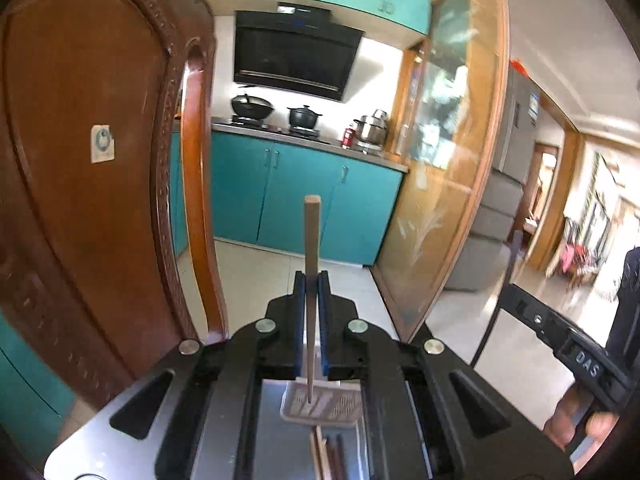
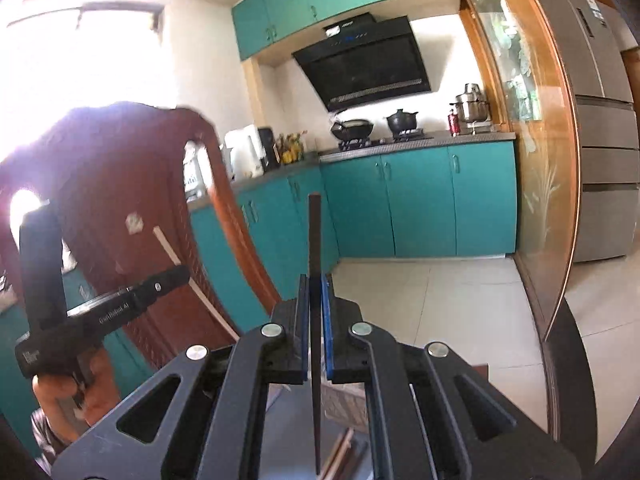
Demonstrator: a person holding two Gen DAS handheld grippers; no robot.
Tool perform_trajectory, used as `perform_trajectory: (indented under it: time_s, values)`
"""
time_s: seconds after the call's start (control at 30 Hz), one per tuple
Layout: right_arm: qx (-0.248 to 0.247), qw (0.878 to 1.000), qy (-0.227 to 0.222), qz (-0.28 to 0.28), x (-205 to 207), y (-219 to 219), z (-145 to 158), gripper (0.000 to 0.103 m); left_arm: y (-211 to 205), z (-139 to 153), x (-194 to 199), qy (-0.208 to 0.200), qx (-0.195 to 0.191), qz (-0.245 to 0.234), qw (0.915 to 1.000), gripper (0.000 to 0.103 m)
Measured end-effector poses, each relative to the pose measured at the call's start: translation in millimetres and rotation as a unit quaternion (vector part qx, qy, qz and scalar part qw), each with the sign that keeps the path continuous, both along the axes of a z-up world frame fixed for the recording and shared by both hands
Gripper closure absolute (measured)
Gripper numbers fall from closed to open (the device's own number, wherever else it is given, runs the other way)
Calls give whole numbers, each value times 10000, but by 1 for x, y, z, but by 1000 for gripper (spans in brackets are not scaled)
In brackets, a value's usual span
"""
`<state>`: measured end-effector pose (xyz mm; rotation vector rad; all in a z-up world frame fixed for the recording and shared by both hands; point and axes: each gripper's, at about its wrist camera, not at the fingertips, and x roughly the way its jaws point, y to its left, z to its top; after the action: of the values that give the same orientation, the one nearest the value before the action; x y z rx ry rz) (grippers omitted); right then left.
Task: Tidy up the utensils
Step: 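Lift both held chopsticks and lower them upright into the white caddy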
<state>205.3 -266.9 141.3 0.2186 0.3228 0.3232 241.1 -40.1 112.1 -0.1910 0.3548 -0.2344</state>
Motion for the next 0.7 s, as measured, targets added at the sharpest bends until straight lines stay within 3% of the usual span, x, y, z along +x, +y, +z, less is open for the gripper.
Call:
perform_trajectory:
  time_s: [0.1,0.3,0.5,0.7]
  values:
    - [228,9995,-190,-101,19,-1,0,96,-1,-1,25,-87,-166,190,9996,96]
    - [165,9971,-375,-646,48,-5,-7,96,-5,-30,67,291,-298,307,9987,96]
    - [-157,9962,82,-855,80,-4,-50,96,-28,-54,83,327,156,455,9983,96]
    - [-367,9953,274,-854,76,1,-76,96,-45,-63,72,183,584,552,9966,96]
